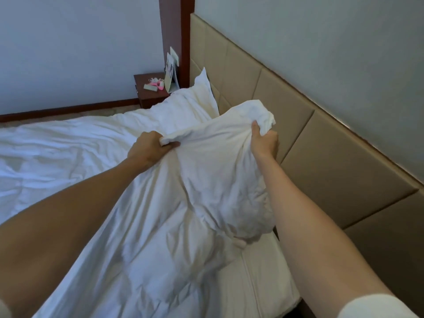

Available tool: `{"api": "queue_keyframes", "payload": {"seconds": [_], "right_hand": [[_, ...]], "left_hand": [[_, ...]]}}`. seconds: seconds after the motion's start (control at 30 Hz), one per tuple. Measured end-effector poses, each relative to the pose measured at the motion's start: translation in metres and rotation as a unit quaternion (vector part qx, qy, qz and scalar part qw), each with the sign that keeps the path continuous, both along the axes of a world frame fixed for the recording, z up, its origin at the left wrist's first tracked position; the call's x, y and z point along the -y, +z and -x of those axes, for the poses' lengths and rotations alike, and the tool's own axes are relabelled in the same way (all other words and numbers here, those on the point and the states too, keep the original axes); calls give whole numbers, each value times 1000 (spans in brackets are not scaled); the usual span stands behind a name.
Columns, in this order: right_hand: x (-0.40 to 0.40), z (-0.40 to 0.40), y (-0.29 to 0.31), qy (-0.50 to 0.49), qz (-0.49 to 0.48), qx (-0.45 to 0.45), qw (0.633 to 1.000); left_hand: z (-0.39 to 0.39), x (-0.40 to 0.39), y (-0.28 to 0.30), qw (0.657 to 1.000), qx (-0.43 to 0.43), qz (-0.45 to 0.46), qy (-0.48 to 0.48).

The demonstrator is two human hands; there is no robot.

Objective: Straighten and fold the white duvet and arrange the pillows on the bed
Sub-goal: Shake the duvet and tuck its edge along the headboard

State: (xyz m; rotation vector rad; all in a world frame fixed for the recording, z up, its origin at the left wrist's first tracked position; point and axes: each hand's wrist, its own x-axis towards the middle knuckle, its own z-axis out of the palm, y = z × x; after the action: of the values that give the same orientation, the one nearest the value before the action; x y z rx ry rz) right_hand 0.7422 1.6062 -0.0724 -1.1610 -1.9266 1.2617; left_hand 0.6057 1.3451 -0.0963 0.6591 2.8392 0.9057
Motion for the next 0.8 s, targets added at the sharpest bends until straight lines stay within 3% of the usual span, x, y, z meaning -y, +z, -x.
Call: {"api": "queue_keyframes", "payload": {"seconds": [0.2,0.4,0.6,0.8], "right_hand": [[-56,76,1,-31,-91,-30,995],[-97,126,-52,50,-110,84,989],[-95,147,-82,51,-124,100,986],[-87,124,-118,100,-47,160,981]], "left_hand": [[81,-71,7,997,-58,-25,42],[124,-86,-48,997,1,53,64],[125,-101,-94,991,26,70,114],[107,-100,-103,961,128,237,57]]}}
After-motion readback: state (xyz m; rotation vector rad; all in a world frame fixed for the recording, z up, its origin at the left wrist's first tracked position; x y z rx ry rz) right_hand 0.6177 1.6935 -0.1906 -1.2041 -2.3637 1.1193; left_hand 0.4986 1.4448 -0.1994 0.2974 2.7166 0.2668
